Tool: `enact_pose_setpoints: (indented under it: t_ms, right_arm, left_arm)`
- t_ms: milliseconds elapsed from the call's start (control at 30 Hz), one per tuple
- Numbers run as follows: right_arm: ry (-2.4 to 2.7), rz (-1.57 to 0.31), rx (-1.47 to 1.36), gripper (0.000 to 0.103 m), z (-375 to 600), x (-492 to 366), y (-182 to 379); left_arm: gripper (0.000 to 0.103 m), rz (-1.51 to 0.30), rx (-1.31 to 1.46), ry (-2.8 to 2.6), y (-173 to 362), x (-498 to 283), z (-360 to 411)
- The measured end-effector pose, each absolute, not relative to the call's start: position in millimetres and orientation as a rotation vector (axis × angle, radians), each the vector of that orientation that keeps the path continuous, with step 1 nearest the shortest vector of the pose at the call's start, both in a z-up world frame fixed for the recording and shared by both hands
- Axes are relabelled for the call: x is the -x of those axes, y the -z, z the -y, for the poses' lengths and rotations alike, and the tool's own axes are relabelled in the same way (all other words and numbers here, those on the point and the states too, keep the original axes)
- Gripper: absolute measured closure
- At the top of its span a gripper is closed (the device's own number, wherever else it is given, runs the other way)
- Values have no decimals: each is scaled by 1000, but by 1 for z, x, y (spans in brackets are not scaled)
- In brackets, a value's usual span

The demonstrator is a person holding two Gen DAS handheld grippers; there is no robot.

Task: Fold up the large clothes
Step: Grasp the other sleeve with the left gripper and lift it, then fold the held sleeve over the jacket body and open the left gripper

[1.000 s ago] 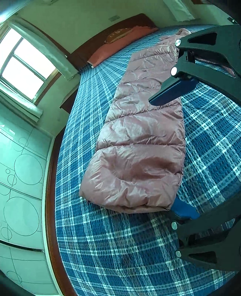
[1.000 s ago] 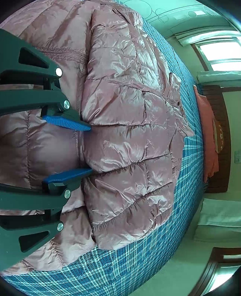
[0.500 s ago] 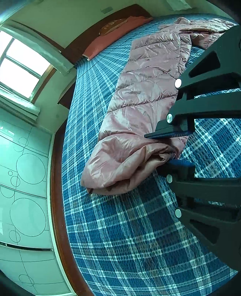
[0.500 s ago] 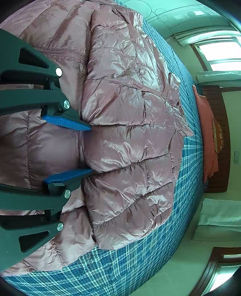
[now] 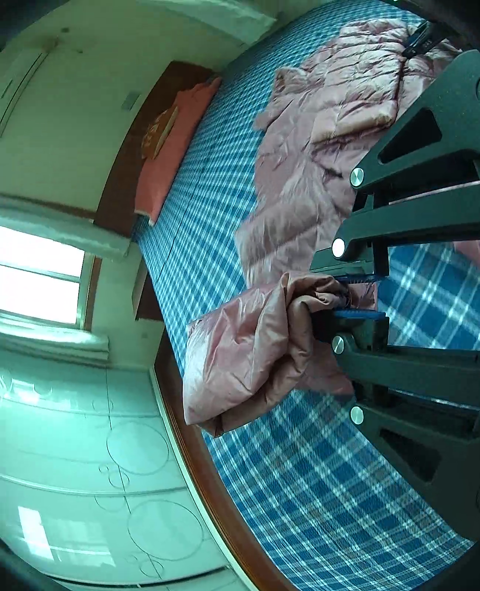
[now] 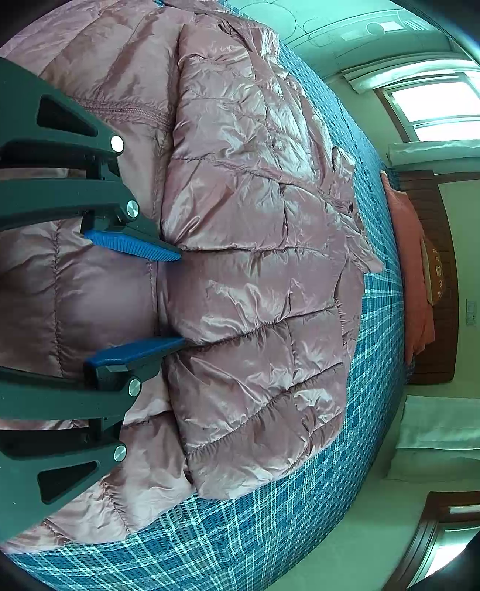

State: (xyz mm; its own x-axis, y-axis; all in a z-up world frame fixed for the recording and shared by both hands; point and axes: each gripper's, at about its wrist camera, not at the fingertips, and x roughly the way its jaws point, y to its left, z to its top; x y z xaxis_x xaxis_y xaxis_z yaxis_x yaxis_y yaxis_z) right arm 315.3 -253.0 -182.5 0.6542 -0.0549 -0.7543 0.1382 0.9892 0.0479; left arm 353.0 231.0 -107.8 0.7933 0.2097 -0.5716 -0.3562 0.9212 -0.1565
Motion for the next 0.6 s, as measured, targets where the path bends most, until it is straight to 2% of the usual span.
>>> enact_pose_setpoints:
  t_ms: [367,600]
  right_arm:
    - [88,-847,-129,55,254,-316,183]
    - [77,-842,-152,55,256,-317,184]
  left_arm:
    - [93,-646,-22,-36,142,-389,-32]
    - [93,-716,-104,26,181,-398,37]
